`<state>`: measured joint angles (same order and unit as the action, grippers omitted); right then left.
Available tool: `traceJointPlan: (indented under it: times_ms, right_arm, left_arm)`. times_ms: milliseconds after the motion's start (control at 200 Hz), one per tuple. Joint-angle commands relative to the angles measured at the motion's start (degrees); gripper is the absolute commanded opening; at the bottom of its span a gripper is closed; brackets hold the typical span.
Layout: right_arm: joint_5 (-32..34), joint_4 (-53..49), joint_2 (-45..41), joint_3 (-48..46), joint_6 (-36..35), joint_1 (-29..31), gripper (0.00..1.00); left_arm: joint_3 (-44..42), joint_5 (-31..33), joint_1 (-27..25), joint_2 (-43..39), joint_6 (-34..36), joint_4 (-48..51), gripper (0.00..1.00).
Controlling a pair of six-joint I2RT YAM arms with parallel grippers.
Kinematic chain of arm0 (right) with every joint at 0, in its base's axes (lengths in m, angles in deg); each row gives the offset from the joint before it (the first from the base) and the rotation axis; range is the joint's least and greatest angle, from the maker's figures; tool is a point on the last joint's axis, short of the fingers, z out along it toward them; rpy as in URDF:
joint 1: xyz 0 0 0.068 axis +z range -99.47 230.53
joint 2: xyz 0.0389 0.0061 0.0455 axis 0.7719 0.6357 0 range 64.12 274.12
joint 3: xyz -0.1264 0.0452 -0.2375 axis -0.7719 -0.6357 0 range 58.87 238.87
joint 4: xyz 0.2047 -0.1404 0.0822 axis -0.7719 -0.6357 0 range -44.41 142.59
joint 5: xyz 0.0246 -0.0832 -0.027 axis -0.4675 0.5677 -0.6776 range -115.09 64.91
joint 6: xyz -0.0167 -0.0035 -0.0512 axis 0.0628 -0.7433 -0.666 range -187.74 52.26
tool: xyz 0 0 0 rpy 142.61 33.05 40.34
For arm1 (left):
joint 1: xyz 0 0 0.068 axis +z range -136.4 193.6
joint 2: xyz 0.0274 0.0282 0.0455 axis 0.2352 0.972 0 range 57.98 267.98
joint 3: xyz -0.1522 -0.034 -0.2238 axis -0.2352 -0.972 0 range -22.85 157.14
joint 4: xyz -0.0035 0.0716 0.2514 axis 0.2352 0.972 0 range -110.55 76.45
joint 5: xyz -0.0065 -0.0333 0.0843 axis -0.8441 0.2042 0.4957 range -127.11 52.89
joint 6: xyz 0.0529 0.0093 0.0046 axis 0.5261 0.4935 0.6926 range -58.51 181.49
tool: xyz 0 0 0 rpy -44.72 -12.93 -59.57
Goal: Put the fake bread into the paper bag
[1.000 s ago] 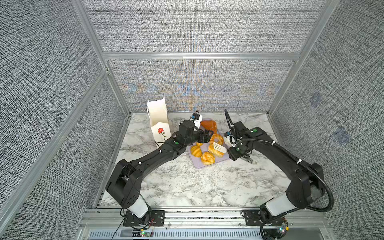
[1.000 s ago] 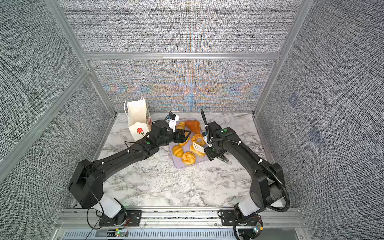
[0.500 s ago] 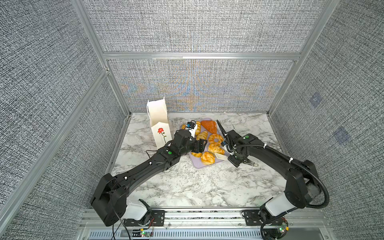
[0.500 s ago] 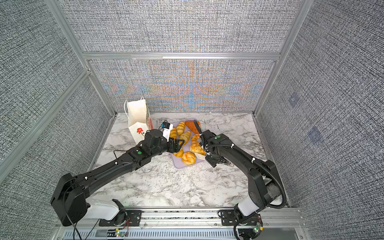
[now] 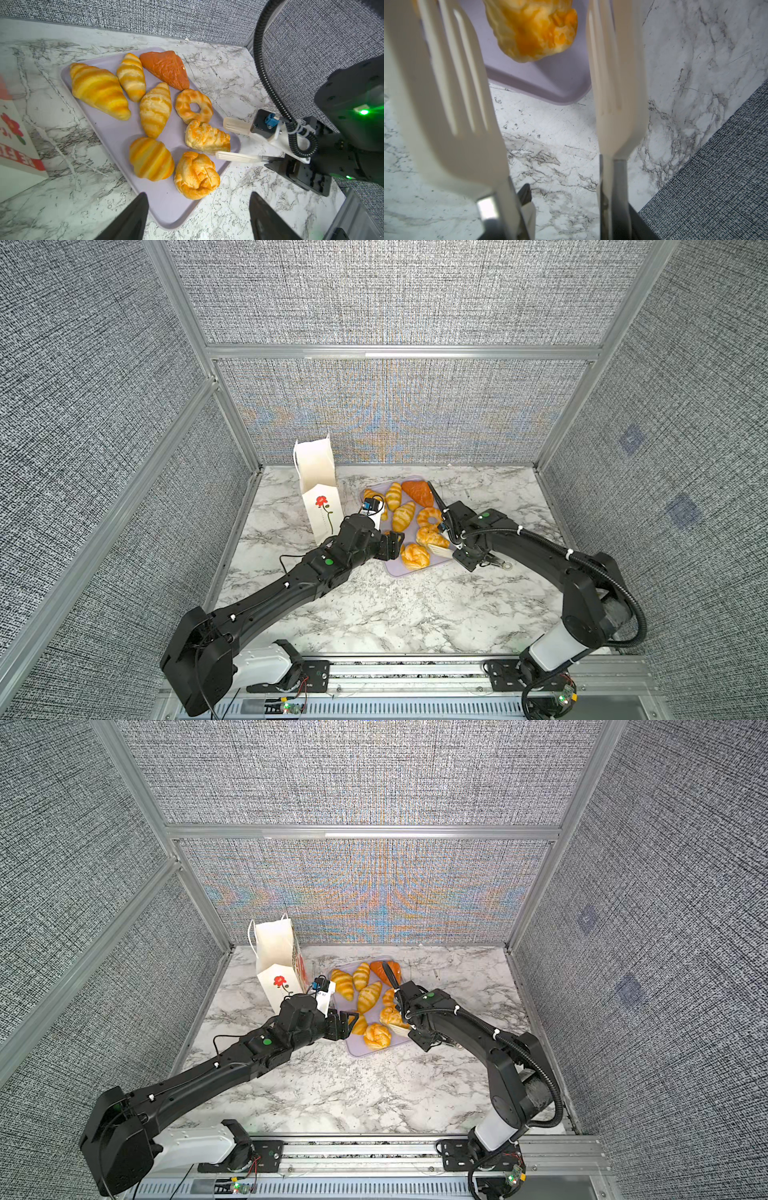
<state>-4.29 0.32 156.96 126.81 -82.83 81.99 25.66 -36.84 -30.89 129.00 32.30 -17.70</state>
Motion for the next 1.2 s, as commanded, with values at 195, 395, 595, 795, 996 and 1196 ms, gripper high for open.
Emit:
traceJointPlan:
  times_ms: [195,395,595,795,996,1196]
  right_arm:
    - [0.8,0.9,2.2,0.4,-2.1,-0.1,0.59]
    - [0.5,1.5,4.2,1.0,-3.5,-0.2,0.59]
    - [-0.3,1.7,6.1,2.3,-4.5,-0.3,0.59]
    - [-1.0,1.1,6.3,2.2,-5.3,-0.6,0.50]
    - [-3.4,-1.1,6.8,2.9,-5.3,-1.1,0.38]
    - [-3.5,-2.0,6.3,3.2,-4.2,-1.3,0.34]
  left_arm:
    - [-0.7,1.0,-0.2,-1.9,-0.8,2.5,0.78]
    - [-1.2,1.1,-0.7,-2.8,-1.3,4.0,0.78]
    - [-2.0,1.3,-1.1,-3.4,-2.1,4.1,0.78]
    - [-2.0,2.4,-1.2,-4.1,-2.4,4.7,0.78]
    - [-1.6,3.9,-1.2,-5.5,-1.8,5.6,0.78]
    - [-0.7,5.6,-1.2,-6.3,-1.7,7.2,0.78]
